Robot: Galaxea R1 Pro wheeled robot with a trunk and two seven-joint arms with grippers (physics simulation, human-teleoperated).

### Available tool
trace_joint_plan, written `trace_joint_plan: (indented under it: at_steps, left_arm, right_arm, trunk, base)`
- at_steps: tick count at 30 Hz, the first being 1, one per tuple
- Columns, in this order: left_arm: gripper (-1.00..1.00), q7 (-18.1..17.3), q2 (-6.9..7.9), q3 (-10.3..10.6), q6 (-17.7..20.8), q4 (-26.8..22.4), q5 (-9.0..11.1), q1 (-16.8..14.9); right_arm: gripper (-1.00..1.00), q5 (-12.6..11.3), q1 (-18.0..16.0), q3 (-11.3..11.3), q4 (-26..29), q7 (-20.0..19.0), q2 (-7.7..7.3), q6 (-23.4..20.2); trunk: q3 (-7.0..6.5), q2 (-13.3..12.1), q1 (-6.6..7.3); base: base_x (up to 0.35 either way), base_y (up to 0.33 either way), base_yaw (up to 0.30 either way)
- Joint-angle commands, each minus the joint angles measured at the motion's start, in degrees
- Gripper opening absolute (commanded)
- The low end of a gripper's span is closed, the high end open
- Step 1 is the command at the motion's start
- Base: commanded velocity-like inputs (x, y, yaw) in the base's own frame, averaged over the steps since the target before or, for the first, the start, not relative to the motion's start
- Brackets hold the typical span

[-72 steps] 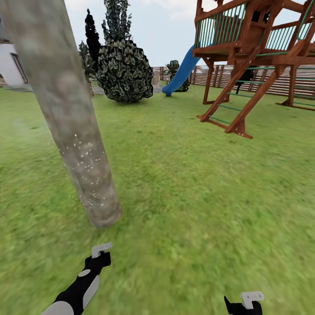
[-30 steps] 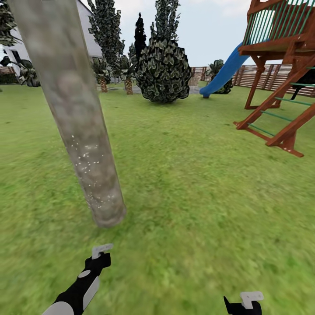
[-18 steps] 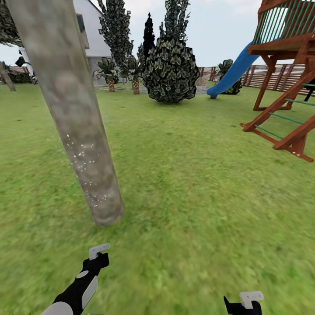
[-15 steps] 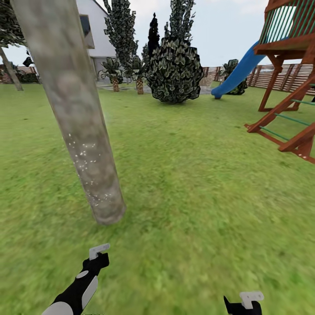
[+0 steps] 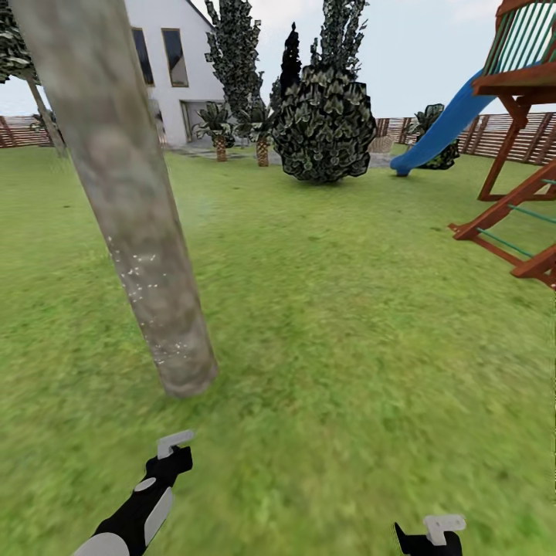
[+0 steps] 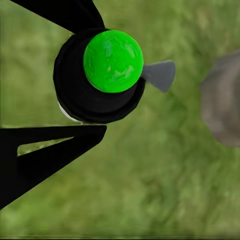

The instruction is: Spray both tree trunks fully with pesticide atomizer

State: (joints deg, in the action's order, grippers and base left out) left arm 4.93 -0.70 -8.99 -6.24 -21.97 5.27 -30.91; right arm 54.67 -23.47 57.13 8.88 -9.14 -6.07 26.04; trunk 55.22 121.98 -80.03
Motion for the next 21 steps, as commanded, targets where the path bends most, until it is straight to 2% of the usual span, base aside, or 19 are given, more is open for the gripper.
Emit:
trace_joint_plan:
  at_steps: [1, 7, 21]
  left_arm:
    - [-1.0, -0.01, 0.0, 0.02, 0.0, -0.02, 0.0, -0.01]
    - [-1.0, -0.01, 0.0, 0.01, 0.0, -0.03, 0.0, -0.01]
    - [-1.0, -0.01, 0.02, -0.06, 0.0, 0.0, 0.0, -0.02]
  right_arm:
    - [1.0, 0.0, 0.0, 0.0, 0.0, 0.0, 0.0, -0.01]
    - [1.0, 0.0, 0.0, 0.0, 0.0, 0.0, 0.0, 0.04]
    - [1.0, 0.0, 0.0, 0.0, 0.0, 0.0, 0.0, 0.04]
  trunk:
    - [0.0, 0.0, 0.0]
    - [0.0, 0.0, 0.0]
    - [0.0, 0.0, 0.0]
  base:
    - [0.091, -0.273, 0.0]
    - [0.094, -0.273, 0.07]
    - [0.153, -0.258, 0.269]
